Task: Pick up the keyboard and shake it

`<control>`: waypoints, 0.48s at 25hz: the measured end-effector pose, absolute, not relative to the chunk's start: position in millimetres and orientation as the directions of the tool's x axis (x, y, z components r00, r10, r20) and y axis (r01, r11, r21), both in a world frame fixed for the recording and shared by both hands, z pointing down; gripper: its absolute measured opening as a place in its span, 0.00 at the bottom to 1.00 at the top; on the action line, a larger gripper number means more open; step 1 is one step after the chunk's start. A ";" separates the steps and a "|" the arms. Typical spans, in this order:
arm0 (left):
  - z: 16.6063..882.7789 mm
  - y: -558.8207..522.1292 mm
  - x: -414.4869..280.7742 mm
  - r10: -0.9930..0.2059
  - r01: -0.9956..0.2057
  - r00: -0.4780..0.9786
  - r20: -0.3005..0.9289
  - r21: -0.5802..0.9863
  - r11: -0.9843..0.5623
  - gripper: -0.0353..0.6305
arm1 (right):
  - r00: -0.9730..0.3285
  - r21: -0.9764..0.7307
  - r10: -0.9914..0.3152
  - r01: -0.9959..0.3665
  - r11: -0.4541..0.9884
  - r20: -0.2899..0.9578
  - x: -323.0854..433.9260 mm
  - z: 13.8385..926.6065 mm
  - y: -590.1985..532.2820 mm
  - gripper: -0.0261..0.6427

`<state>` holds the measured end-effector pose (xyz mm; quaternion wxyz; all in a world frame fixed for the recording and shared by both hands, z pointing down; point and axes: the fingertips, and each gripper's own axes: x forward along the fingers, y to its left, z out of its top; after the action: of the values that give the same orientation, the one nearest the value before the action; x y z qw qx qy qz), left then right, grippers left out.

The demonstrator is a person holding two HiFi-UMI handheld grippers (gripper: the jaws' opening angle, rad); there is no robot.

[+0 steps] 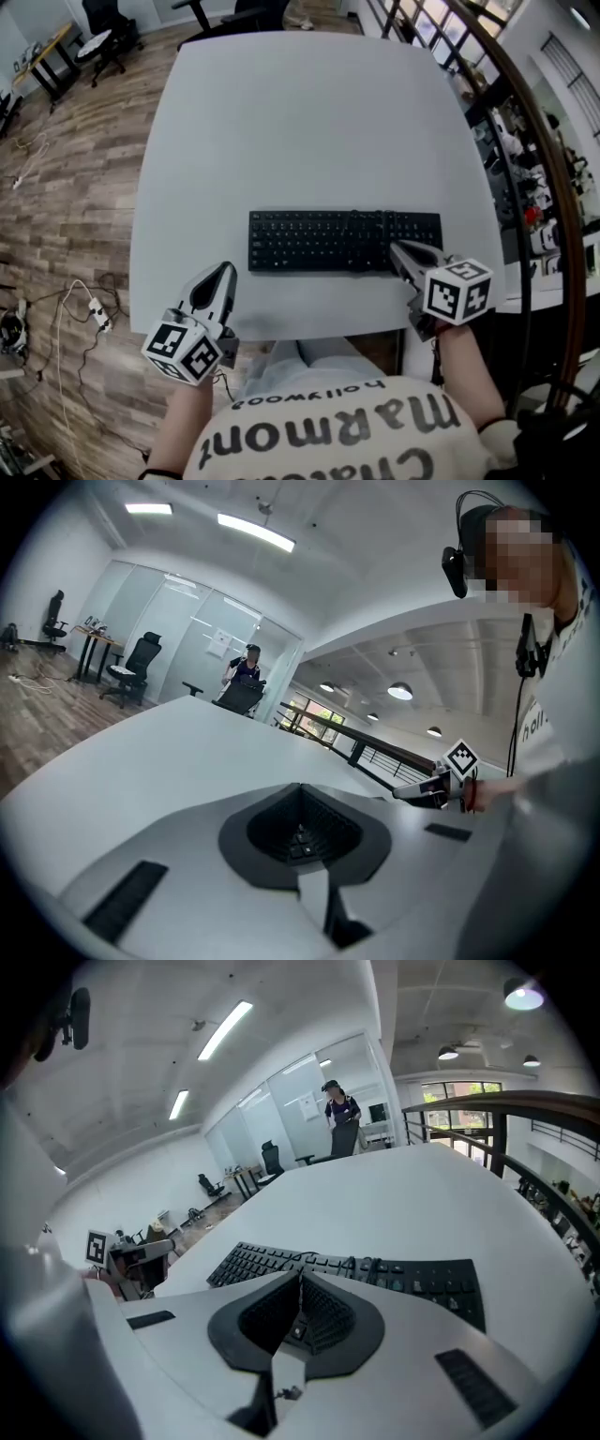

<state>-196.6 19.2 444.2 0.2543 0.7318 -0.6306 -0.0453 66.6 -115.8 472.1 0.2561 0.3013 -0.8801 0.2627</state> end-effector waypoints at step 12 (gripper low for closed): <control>488.4 -3.7 -200.1 -0.917 -0.902 0.114 0.381 0.427 0.066 0.06 | -0.757 -0.300 -0.150 -0.422 0.855 0.636 -34.3 504.3 -146.2 0.10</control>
<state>-200.1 -3.7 488.4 0.2997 0.6834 -0.6656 -0.0128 -34.3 -146.2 504.3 0.3115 0.1568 -0.9114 0.2183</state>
